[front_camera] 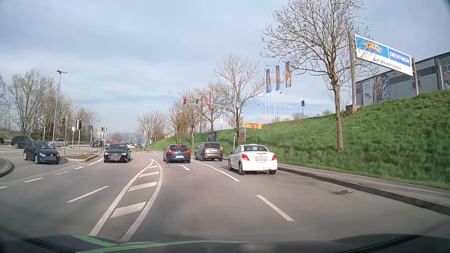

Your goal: Follow the waypoints while adhering to traffic rules and regulations

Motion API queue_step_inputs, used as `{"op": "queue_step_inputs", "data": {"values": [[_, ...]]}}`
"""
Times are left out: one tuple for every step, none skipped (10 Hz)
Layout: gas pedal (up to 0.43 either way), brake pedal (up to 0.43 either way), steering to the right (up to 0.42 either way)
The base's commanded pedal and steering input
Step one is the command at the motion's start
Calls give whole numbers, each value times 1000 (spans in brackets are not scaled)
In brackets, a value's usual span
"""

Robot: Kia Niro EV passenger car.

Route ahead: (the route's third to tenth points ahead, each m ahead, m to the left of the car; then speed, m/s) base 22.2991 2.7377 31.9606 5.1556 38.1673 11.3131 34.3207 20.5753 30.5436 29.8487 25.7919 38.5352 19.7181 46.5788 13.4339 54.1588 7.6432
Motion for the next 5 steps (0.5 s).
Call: {"op": "queue_step_inputs", "data": {"values": [[0, 213, -61], [0, 220, -61], [0, 220, -61], [0, 226, -61], [0, 226, -60]]}}
